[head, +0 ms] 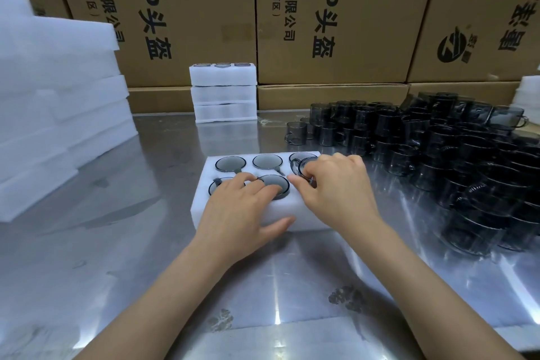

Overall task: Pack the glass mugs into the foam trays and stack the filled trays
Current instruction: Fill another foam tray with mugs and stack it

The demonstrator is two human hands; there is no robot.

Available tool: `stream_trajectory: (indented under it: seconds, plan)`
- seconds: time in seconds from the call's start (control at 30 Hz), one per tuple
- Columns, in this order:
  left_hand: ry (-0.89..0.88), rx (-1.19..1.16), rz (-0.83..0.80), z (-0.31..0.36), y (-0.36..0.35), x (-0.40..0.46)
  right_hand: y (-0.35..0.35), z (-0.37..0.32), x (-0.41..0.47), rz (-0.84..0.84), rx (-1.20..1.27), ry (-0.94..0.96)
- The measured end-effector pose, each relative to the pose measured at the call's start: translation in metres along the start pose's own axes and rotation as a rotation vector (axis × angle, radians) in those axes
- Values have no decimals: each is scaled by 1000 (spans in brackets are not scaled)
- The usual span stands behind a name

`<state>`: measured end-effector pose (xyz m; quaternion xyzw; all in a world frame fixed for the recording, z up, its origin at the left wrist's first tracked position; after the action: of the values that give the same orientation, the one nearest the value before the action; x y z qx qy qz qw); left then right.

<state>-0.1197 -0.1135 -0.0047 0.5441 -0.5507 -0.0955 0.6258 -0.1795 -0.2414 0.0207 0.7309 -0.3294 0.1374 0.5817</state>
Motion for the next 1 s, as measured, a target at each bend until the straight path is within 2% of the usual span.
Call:
stream_trajectory:
  seconds: [0.3, 0.47, 0.5, 0.57, 0.7, 1.0]
  plan:
    - [-3, 27, 43, 0, 0, 0, 0, -2, -5, 23, -7, -67]
    - [30, -18, 64, -1, 1, 2, 28, 11, -18, 350, 359, -59]
    - [44, -42, 95, 0, 3, 2, 31, 16, -18, 339, 415, -71]
    - [43, -100, 147, 6, 7, 3, 28, 22, -17, 213, 456, -92]
    - [-141, -121, 123, 30, 7, 4, 10, 22, -18, -40, 408, -144]
    - [-127, -133, 85, 36, 3, 2, -4, 23, -20, -301, 238, -229]
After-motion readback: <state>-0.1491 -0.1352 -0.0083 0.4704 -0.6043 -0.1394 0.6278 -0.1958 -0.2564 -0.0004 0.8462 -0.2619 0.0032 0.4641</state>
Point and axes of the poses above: each hand's wrist, its own x-axis towards the middle knuckle, its own y-axis out of the back of the hand, z = x × y, the point moved 5 cm from there along x, towards the middle knuckle, and after that the axes turned 13 degrees about x, right-handed, at the moved point
